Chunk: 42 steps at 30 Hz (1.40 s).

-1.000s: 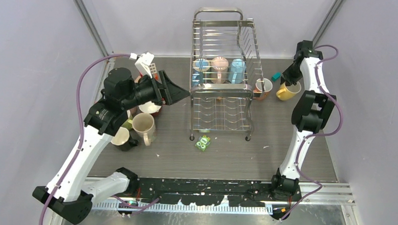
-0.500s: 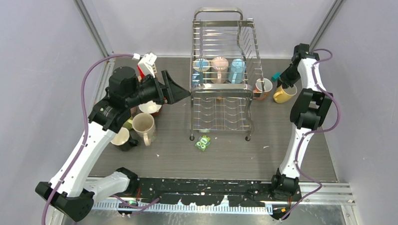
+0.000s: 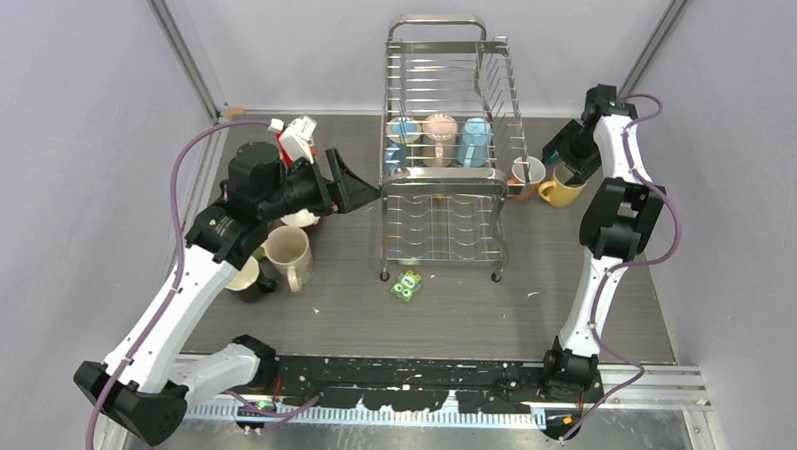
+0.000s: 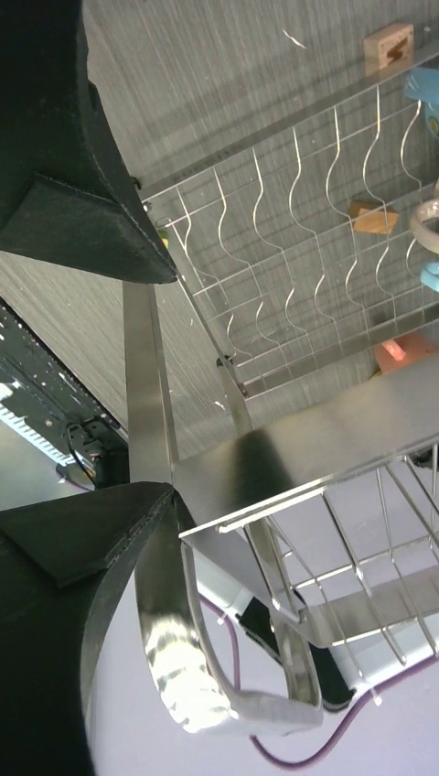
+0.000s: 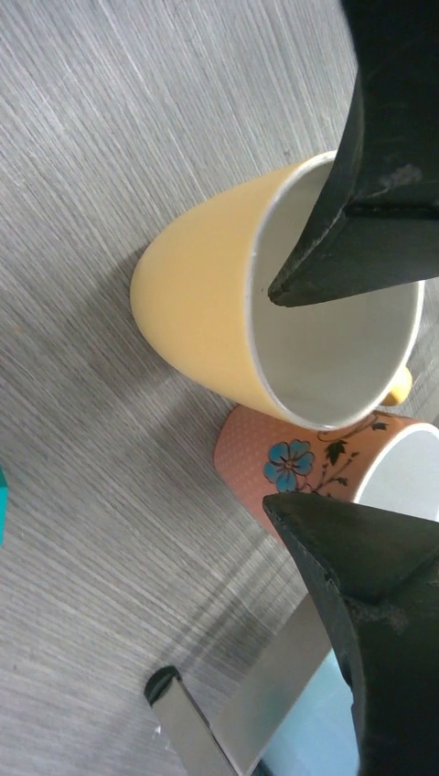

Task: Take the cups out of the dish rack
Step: Place the cup at the center of the board, then unload the cup from the dish rack.

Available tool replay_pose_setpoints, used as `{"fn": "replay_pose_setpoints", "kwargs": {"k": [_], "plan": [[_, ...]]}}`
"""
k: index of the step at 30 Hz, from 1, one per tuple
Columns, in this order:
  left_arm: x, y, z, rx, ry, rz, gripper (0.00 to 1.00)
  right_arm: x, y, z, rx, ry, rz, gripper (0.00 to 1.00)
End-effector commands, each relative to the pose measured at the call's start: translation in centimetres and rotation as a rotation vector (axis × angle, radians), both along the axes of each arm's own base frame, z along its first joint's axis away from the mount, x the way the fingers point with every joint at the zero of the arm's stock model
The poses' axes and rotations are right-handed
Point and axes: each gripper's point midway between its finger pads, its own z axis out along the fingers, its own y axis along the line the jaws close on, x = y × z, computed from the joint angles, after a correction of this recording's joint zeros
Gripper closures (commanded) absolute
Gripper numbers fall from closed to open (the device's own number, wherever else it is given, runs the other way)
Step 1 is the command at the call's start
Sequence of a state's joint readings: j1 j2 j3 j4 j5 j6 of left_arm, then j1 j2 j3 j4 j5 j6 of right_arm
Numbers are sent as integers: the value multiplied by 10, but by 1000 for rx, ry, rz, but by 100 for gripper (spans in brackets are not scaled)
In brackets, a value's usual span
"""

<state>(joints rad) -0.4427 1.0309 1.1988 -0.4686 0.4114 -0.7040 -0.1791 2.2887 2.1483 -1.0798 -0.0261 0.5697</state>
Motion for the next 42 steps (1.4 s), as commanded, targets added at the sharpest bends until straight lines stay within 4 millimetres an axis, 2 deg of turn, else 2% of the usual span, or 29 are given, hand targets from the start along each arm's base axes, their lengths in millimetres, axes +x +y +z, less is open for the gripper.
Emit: {"fn": "replay_pose_setpoints", "kwargs": {"k": [1, 4, 6, 9, 13, 21, 22, 27, 32, 35, 37, 42], "plan": [[2, 10, 3, -5, -30, 67, 20, 1, 3, 65, -12, -137, 4, 21], [1, 17, -3, 18, -18, 105, 20, -3, 4, 80, -16, -170, -4, 17], [3, 23, -8, 46, -25, 130, 19, -8, 4, 97, -28, -210, -13, 15], [11, 33, -20, 112, -30, 179, 18, -15, 10, 124, -25, -284, -26, 11], [27, 35, -30, 162, -46, 200, 17, -33, 22, 149, -20, -331, -26, 10], [89, 31, -60, 190, -10, 212, 17, -85, 46, 193, 17, -450, 14, 5], [97, 30, -62, 188, -16, 213, 17, -92, 50, 199, 23, -468, 19, 1], [133, 16, -82, 196, -37, 184, 20, -118, 59, 221, 24, -540, 36, 0], [164, 4, -104, 248, -36, 144, 24, -140, 69, 249, 54, -635, 41, 0], [181, -1, -117, 276, -48, 127, 27, -156, 85, 266, 109, -707, 61, 0], [192, -4, -122, 286, -62, 120, 29, -168, 96, 276, 133, -750, 85, 0], [217, -17, -136, 288, -70, 103, 32, -195, 108, 296, 168, -826, 111, 0]]}}
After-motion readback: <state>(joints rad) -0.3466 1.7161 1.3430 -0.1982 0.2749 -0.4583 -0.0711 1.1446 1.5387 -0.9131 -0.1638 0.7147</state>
